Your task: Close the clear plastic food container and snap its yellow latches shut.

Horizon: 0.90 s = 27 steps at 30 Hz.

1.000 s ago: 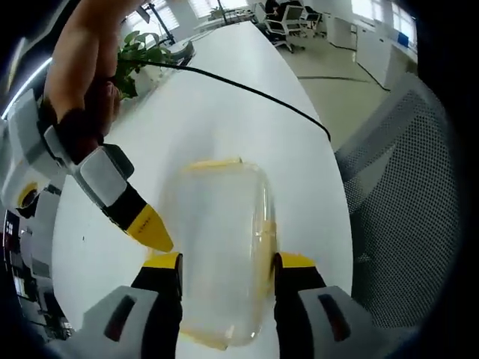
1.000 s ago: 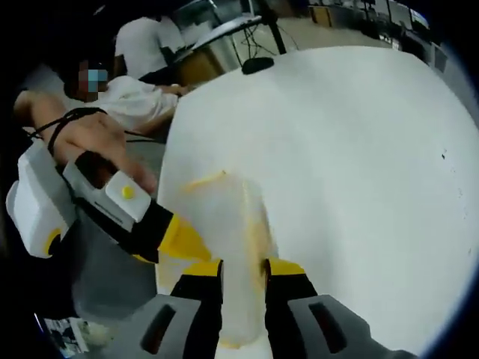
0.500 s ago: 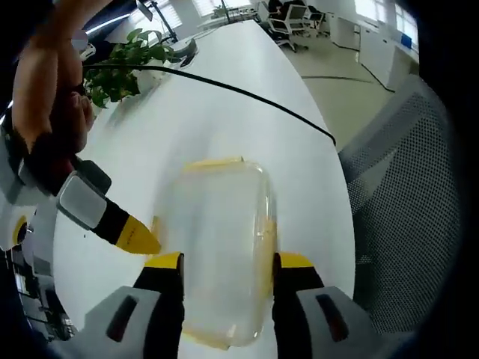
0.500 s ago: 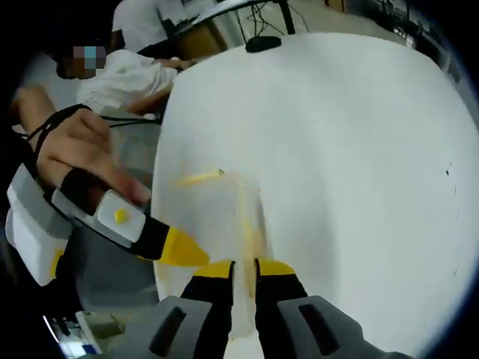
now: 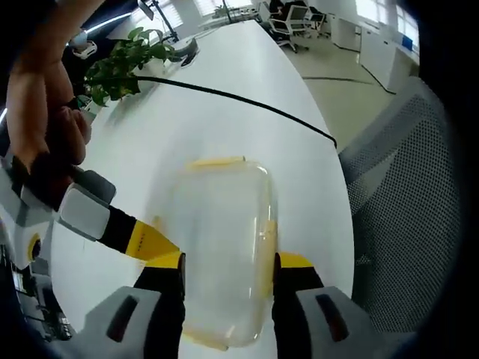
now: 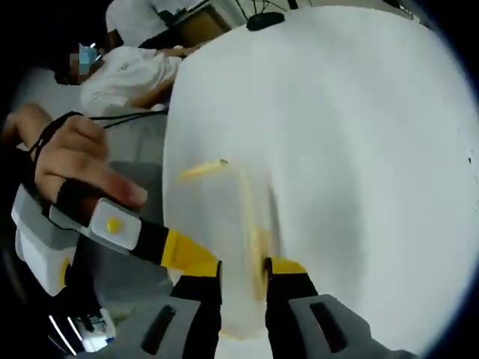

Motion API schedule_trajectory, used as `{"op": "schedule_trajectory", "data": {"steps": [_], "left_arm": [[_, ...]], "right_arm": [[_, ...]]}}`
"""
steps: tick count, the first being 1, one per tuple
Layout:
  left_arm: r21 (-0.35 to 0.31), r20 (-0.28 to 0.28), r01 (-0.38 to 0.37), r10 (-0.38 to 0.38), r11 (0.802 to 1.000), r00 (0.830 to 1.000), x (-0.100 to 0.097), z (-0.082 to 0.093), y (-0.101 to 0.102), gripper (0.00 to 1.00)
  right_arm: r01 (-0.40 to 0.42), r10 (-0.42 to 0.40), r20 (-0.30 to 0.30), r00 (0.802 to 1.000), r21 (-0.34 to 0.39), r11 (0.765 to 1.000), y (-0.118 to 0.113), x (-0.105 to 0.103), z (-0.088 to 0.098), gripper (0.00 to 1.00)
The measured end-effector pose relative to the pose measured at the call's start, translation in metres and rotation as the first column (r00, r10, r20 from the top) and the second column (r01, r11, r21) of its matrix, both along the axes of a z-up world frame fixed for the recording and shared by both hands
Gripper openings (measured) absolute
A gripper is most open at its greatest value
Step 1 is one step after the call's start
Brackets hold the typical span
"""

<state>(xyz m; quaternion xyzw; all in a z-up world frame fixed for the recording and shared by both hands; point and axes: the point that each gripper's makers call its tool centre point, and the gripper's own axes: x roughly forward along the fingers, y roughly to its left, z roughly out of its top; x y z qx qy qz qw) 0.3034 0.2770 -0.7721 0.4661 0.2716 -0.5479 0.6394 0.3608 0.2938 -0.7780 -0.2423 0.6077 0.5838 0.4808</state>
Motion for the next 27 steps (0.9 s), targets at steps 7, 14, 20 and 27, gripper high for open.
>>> {"op": "schedule_trajectory", "data": {"steps": [7, 14, 20, 27], "left_arm": [[0.007, 0.009, -0.003, 0.003, 1.0, 1.0, -0.003, 0.0, 0.0, 0.44], [0.018, 0.052, -0.019, 0.018, 1.0, 0.998, -0.005, -0.002, -0.002, 0.45], [0.019, 0.055, -0.023, 0.022, 1.0, 0.998, -0.003, -0.002, -0.002, 0.45], [0.026, 0.06, -0.022, 0.02, 0.999, 0.998, -0.003, -0.001, -0.002, 0.46]], "right_arm": [[-0.011, 0.011, 0.005, 1.0, -0.012, 1.0, -0.001, 0.003, 0.0, 0.21], [-0.03, 0.03, 0.017, 0.999, -0.014, 0.999, -0.003, 0.004, 0.0, 0.22], [-0.022, 0.022, 0.034, 0.999, -0.005, 1.0, -0.007, 0.003, 0.002, 0.22], [-0.074, 0.067, 0.093, 0.993, 0.07, 0.995, -0.008, 0.004, 0.005, 0.22]]}}
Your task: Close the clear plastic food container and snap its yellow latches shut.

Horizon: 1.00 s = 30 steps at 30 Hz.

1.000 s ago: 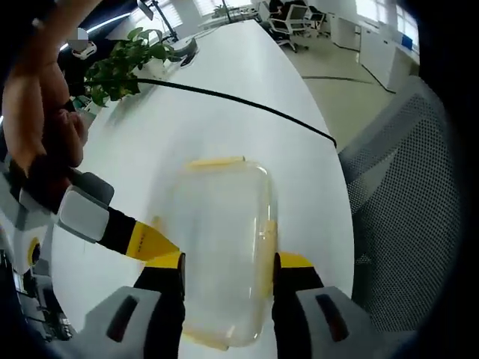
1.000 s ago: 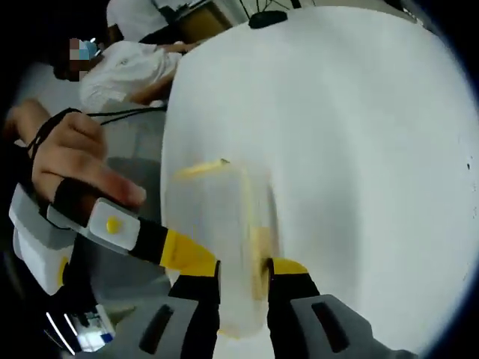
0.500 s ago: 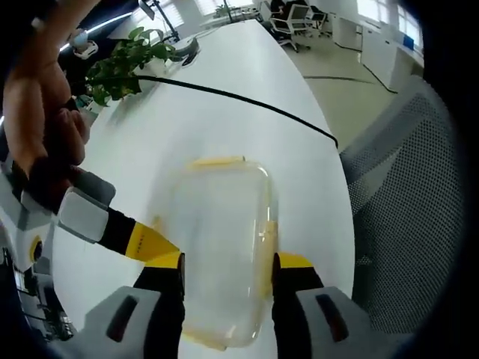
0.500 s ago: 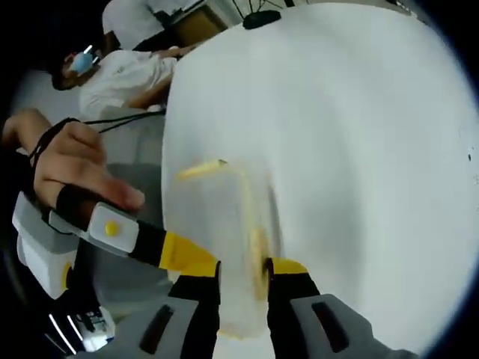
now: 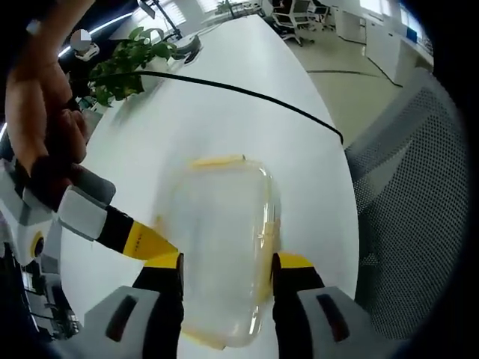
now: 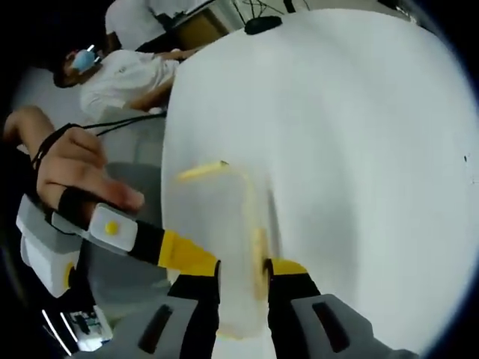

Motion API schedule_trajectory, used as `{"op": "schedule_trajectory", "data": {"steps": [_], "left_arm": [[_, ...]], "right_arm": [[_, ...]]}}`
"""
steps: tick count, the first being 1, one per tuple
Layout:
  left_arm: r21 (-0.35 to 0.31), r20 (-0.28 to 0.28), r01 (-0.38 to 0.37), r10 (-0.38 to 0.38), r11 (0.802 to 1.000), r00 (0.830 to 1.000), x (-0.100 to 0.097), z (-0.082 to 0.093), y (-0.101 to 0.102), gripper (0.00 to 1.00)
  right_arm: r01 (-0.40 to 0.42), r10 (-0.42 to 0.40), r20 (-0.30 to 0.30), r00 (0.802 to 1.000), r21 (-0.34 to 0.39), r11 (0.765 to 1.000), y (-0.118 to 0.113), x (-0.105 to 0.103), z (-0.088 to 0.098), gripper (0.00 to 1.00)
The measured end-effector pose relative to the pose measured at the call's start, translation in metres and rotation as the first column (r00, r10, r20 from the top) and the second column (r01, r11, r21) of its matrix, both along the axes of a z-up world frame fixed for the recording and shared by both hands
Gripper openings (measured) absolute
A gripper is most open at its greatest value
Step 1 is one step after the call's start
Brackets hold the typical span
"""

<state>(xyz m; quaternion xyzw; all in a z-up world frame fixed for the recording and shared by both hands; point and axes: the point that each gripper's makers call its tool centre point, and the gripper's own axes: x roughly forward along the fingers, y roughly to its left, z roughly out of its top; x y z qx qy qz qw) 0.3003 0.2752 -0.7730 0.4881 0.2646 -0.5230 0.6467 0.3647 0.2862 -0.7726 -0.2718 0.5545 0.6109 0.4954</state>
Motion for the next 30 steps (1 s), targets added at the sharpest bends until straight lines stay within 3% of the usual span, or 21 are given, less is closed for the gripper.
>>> {"op": "schedule_trajectory", "data": {"steps": [1, 4, 6, 8, 9, 10, 11, 12, 15, 20, 30], "left_arm": [[0.004, 0.001, 0.005, -0.005, 1.0, 1.0, 0.001, 0.0, -0.001, 0.47], [0.032, 0.0, 0.026, -0.026, 0.999, 1.0, 0.0, 0.002, 0.0, 0.47], [-0.018, -0.063, -0.032, 0.031, 0.999, 0.998, -0.006, 0.009, -0.003, 0.56], [-0.117, -0.162, -0.118, 0.098, 0.986, 0.982, -0.01, 0.019, -0.012, 0.87], [-0.121, -0.24, -0.181, 0.148, 0.976, 0.959, -0.015, 0.019, -0.011, 0.99], [-0.087, -0.269, -0.183, 0.154, 0.979, 0.951, -0.017, 0.021, -0.004, 0.92], [-0.109, -0.271, -0.197, 0.162, 0.974, 0.949, -0.014, 0.023, -0.006, 0.95], [-0.113, -0.248, -0.171, 0.138, 0.979, 0.959, -0.011, 0.026, -0.004, 0.98], [-0.047, -0.223, -0.119, 0.106, 0.992, 0.969, -0.01, 0.025, 0.004, 0.91], [-0.059, -0.244, -0.12, 0.103, 0.991, 0.964, -0.008, 0.027, 0.002, 0.91], [0.001, -0.263, -0.08, 0.077, 0.997, 0.962, 0.002, 0.021, 0.016, 0.86]], "right_arm": [[-0.043, 0.042, 0.037, 0.998, 0.046, 0.998, 0.003, 0.0, 0.003, 0.22], [0.016, -0.018, 0.049, 0.999, 0.024, 1.0, -0.006, 0.001, 0.006, 0.26], [0.049, -0.056, 0.128, 0.99, 0.058, 0.997, -0.009, 0.014, 0.01, 0.35], [0.094, -0.107, 0.149, 0.983, 0.091, 0.991, -0.012, 0.02, 0.015, 0.54], [0.121, -0.144, 0.171, 0.975, 0.137, 0.983, -0.013, 0.025, 0.02, 0.62], [0.129, -0.156, 0.179, 0.971, 0.152, 0.98, -0.015, 0.026, 0.022, 0.65], [0.123, -0.147, 0.188, 0.971, 0.136, 0.983, -0.023, 0.026, 0.024, 0.63], [0.117, -0.14, 0.197, 0.97, 0.124, 0.985, -0.027, 0.025, 0.023, 0.61], [0.09, -0.109, 0.221, 0.969, 0.096, 0.991, -0.034, 0.017, 0.024, 0.62], [0.074, -0.095, 0.263, 0.96, 0.087, 0.993, -0.039, 0.012, 0.022, 0.63], [0.064, -0.092, 0.303, 0.949, 0.101, 0.993, -0.045, -0.011, 0.02, 0.65]]}}
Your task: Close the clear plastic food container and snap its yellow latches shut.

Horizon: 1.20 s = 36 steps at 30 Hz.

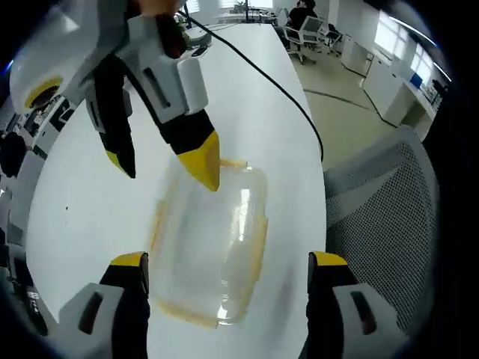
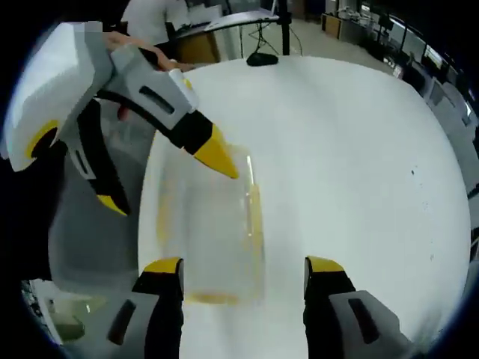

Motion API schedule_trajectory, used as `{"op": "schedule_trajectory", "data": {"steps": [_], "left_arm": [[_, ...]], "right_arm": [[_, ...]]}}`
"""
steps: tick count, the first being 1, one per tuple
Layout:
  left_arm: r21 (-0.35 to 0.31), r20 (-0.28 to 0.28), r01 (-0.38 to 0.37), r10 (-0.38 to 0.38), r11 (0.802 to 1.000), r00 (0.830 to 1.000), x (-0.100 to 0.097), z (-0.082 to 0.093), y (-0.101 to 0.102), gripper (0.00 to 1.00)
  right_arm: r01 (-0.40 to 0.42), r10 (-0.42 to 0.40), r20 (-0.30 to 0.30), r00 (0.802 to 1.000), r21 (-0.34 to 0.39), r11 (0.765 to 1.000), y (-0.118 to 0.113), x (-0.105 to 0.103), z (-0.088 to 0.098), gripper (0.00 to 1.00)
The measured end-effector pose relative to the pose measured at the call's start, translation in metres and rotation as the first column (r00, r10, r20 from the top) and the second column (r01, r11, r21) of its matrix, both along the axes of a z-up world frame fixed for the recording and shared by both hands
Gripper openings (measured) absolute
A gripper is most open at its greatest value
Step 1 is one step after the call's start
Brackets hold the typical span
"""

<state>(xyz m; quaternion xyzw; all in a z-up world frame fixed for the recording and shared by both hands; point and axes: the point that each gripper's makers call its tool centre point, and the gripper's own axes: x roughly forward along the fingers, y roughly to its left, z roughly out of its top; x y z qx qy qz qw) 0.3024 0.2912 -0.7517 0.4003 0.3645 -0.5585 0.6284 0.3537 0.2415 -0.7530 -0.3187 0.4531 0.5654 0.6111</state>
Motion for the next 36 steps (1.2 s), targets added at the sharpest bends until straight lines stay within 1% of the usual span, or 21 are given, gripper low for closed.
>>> {"op": "schedule_trajectory", "data": {"steps": [2, 6, 10, 12, 13, 14, 15, 16, 18, 19, 22, 25, 29, 34, 36], "left_arm": [[-0.001, -0.008, 0.0, 0.0, 1.0, 1.0, 0.004, 0.0, 0.001, 0.86], [0.006, -0.021, 0.016, -0.016, 1.0, 1.0, 0.009, -0.004, 0.006, 0.86], [0.042, -0.021, 0.05, -0.05, 0.998, 0.999, 0.013, -0.009, 0.013, 0.87], [0.059, -0.032, 0.069, -0.067, 0.996, 0.997, 0.014, -0.01, 0.017, 0.87], [0.071, -0.042, 0.077, -0.074, 0.995, 0.996, 0.015, -0.012, 0.02, 0.86], [0.074, -0.045, 0.08, -0.077, 0.994, 0.996, 0.016, -0.013, 0.021, 0.87], [0.081, -0.048, 0.083, -0.079, 0.993, 0.996, 0.018, -0.015, 0.023, 0.87], [0.084, -0.052, 0.088, -0.084, 0.993, 0.995, 0.019, -0.016, 0.024, 0.86], [0.096, -0.059, 0.101, -0.095, 0.99, 0.994, 0.021, -0.019, 0.026, 0.86], [0.102, -0.062, 0.11, -0.104, 0.989, 0.993, 0.022, -0.02, 0.027, 0.85], [0.115, -0.036, 0.139, -0.136, 0.984, 0.99, 0.027, -0.023, 0.028, 0.82], [0.117, -0.038, 0.135, -0.131, 0.984, 0.991, 0.026, -0.023, 0.027, 0.81], [0.144, -0.037, 0.149, -0.145, 0.978, 0.989, 0.025, -0.029, 0.029, 0.81], [0.164, -0.032, 0.144, -0.14, 0.976, 0.99, 0.027, -0.034, 0.029, 0.81], [0.172, -0.023, 0.161, -0.159, 0.972, 0.987, 0.028, -0.039, 0.028, 0.8]], "right_arm": [[0.0, 0.0, 0.012, 1.0, -0.008, 1.0, -0.003, -0.003, -0.004, 0.67], [0.004, -0.004, 0.013, 1.0, -0.013, 1.0, -0.006, -0.015, -0.01, 0.68], [0.011, -0.011, 0.01, 1.0, -0.005, 1.0, -0.005, -0.024, -0.013, 0.7], [0.001, -0.001, 0.025, 1.0, -0.008, 1.0, -0.004, -0.028, -0.014, 0.71], [-0.015, 0.018, 0.066, 0.998, -0.054, 0.998, -0.008, -0.027, -0.015, 0.71], [-0.045, 0.052, 0.085, 0.995, -0.074, 0.996, -0.008, -0.029, -0.015, 0.72], [-0.079, 0.086, 0.102, 0.991, -0.074, 0.994, -0.004, -0.034, -0.016, 0.73], [-0.08, 0.086, 0.103, 0.991, -0.069, 0.994, -0.002, -0.037, -0.017, 0.74], [-0.088, 0.096, 0.096, 0.991, -0.085, 0.992, -0.001, -0.043, -0.021, 0.74], [-0.095, 0.104, 0.106, 0.989, -0.088, 0.992, 0.0, -0.044, -0.022, 0.75], [-0.096, 0.107, 0.111, 0.988, -0.101, 0.99, 0.0, -0.043, -0.026, 0.75], [-0.093, 0.105, 0.117, 0.988, -0.104, 0.99, 0.001, -0.042, -0.027, 0.76], [-0.1, 0.113, 0.116, 0.987, -0.111, 0.989, 0.002, -0.043, -0.028, 0.76], [-0.095, 0.109, 0.117, 0.987, -0.12, 0.988, 0.003, -0.041, -0.031, 0.76], [-0.091, 0.106, 0.122, 0.987, -0.123, 0.988, 0.004, -0.04, -0.035, 0.75]]}}
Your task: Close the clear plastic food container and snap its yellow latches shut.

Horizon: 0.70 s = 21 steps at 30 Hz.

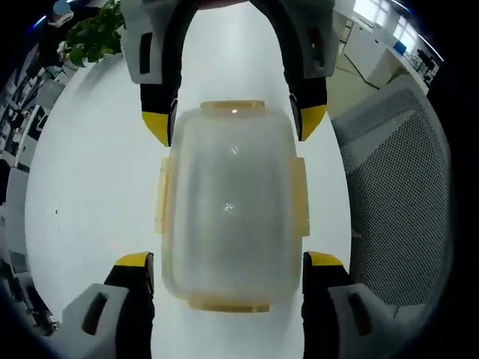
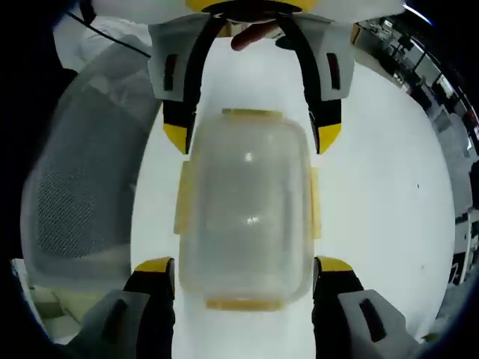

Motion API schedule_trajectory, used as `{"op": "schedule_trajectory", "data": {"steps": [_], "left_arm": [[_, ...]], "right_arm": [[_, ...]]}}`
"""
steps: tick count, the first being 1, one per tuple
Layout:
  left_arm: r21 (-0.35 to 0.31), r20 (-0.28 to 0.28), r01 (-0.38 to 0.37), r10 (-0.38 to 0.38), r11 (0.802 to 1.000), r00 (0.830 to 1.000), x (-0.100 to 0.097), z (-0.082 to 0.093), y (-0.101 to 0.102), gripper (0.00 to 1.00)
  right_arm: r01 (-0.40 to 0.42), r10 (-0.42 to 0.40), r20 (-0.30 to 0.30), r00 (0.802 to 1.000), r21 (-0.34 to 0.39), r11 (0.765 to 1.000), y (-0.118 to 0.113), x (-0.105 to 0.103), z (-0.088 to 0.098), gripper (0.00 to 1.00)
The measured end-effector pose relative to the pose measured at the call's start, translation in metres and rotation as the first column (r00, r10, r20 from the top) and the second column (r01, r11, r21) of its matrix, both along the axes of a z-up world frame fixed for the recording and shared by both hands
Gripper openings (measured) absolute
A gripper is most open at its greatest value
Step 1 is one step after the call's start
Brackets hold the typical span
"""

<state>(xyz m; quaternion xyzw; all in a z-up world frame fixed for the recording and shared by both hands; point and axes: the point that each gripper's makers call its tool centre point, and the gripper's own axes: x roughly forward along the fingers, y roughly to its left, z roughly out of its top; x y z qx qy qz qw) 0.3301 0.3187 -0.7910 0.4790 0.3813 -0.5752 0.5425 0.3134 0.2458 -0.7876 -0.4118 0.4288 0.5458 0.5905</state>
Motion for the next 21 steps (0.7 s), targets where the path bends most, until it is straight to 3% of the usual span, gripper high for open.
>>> {"op": "schedule_trajectory", "data": {"steps": [3, 15, 21], "left_arm": [[0.004, -0.021, -0.031, 0.031, 1.0, 0.999, -0.0033, -0.0051, -0.0012, 0.79], [-0.004, -0.014, -0.034, 0.034, 0.999, 0.999, -0.0008, -0.0061, -0.002, 0.78], [0.026, -0.001, -0.037, 0.037, 0.999, 0.999, -0.0008, -0.0079, -0.0018, 0.78]], "right_arm": [[0.011, -0.011, -0.002, 1.0, 0.003, 1.0, 0.0002, 0.0018, -0.0048, 0.76], [0.027, -0.027, -0.008, 1.0, -0.012, 1.0, 0.0003, 0.0013, -0.0041, 0.75], [0.03, -0.03, -0.004, 1.0, 0.018, 0.999, 0.0008, 0.0014, -0.0032, 0.75]]}}
